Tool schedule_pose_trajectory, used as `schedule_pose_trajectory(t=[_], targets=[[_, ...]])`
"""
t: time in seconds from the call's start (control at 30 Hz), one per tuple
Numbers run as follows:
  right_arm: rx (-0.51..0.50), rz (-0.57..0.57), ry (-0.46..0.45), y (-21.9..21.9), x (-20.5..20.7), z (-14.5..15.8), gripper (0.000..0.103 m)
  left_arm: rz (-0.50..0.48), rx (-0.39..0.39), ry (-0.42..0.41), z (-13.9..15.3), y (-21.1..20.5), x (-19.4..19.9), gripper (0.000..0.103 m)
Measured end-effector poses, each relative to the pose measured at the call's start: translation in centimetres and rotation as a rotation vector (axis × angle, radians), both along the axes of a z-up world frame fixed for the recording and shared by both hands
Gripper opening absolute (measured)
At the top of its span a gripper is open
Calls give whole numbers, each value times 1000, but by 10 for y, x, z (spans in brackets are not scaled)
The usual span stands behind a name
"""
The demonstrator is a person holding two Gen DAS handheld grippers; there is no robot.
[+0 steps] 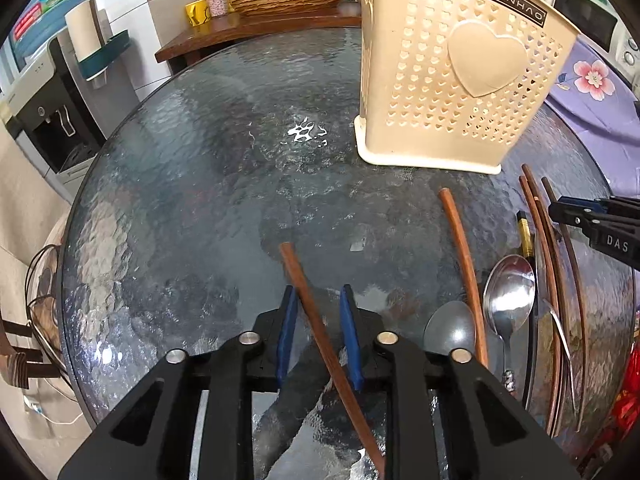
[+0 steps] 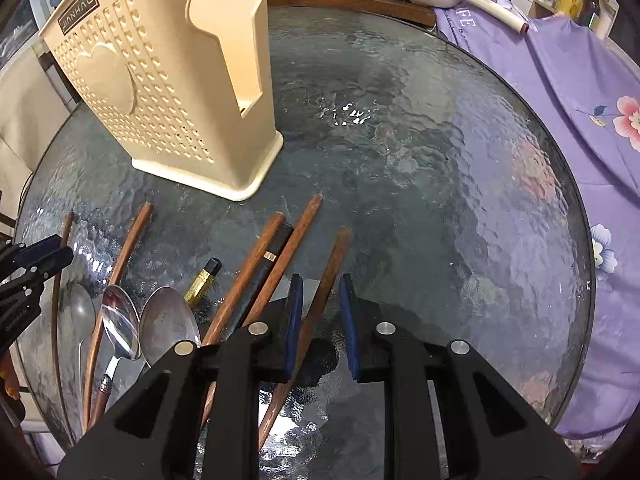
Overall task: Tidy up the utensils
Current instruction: 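Lower the left tool onto a single brown chopstick and close on it, then lift the chopstick with the left tool and carry it over the cream holder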
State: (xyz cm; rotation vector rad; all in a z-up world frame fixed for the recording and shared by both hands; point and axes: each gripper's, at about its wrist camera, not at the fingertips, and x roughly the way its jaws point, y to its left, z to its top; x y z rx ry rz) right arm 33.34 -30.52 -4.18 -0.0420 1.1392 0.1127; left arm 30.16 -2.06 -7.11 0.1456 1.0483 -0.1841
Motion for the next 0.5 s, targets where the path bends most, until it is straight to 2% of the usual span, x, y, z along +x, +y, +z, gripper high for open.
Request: schedule_pose_trajectory(t=[0.07, 0.27, 0.5], targets=[[-3, 1, 1, 3, -1, 1, 12, -1, 6, -3, 0, -3, 2, 10], [-1, 11, -14, 5, -2, 1, 8, 6, 11, -20, -1, -9, 5, 8], [5, 6, -32, 3, -2, 0, 8, 23, 12, -38, -2, -11, 9, 7]])
